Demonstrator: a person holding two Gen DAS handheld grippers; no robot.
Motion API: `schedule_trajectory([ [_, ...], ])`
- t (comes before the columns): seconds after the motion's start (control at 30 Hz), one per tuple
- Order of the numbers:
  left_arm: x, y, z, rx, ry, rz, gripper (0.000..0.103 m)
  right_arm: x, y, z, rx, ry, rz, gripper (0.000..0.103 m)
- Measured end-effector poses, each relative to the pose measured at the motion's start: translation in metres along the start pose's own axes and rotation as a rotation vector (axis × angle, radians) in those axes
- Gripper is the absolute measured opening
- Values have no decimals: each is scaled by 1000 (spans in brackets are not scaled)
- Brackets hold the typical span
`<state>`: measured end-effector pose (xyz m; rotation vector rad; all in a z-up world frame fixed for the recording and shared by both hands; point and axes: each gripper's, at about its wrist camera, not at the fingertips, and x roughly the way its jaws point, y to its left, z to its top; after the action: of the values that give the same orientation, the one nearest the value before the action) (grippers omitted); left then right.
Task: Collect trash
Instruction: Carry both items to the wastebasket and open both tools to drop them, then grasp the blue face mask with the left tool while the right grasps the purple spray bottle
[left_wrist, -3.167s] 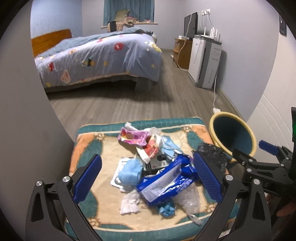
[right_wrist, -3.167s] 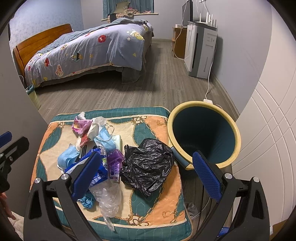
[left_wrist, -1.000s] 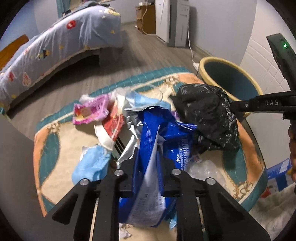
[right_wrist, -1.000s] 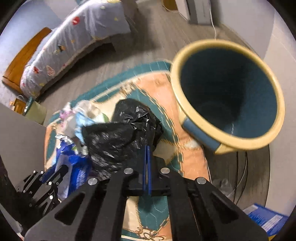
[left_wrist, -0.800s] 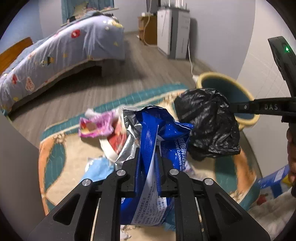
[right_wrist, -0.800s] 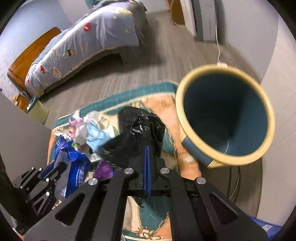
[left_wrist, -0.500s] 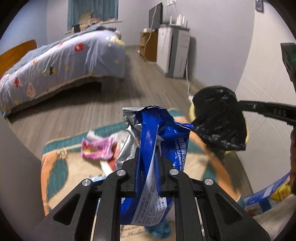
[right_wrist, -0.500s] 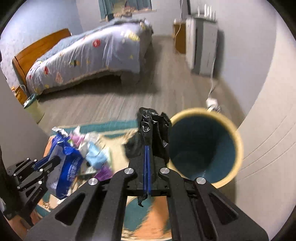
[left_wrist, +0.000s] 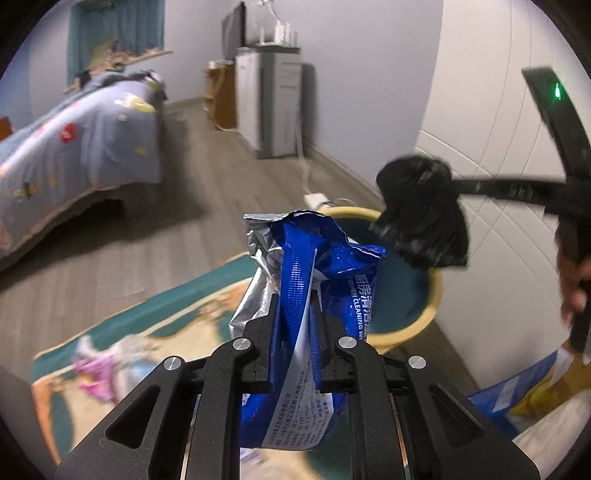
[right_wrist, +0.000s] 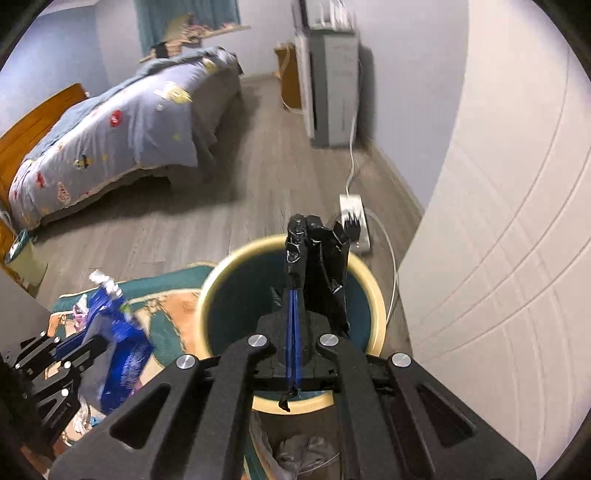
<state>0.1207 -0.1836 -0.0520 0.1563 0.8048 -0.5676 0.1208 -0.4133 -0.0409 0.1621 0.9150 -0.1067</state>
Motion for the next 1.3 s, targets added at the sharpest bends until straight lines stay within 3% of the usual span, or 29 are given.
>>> schedule_trajectory([
  [0.27,59,-25,33,9,23,-74,16,39,-5,-11,35,86,-6,1],
  [0.37,69,-28,37,33,22,-70,33,43,-8,-10,49,101,-2,2],
  [0.43,69,-29,39,43,8,-51,55,44,-5,-10,41,107,-5,2],
  [0.5,62,-23,40,40,-4,-51,62,41,-3,-10,35,105,-8,8],
  [0.57,55,-17,40,32,-18,-36,74,39,-2,-9,39,97,-6,37],
  [0.67,34,3,38,-13,-46,-12,81,32,0,-7,46,83,10,55],
  [0.7,27,10,38,-30,-53,4,88,29,2,-7,45,79,14,59],
  [0.73,21,15,36,-41,-60,17,93,26,6,-6,44,71,16,70],
  [0.83,-5,37,30,-64,-76,85,96,13,22,-3,30,39,33,94],
  [0.87,-18,46,26,-72,-77,118,96,9,29,-2,21,27,35,97],
  [1.13,-105,111,-9,-113,-87,267,97,-18,103,0,-87,-21,59,97],
  [1.3,-146,158,-43,-190,-96,381,98,-18,148,-9,-124,-20,104,97],
])
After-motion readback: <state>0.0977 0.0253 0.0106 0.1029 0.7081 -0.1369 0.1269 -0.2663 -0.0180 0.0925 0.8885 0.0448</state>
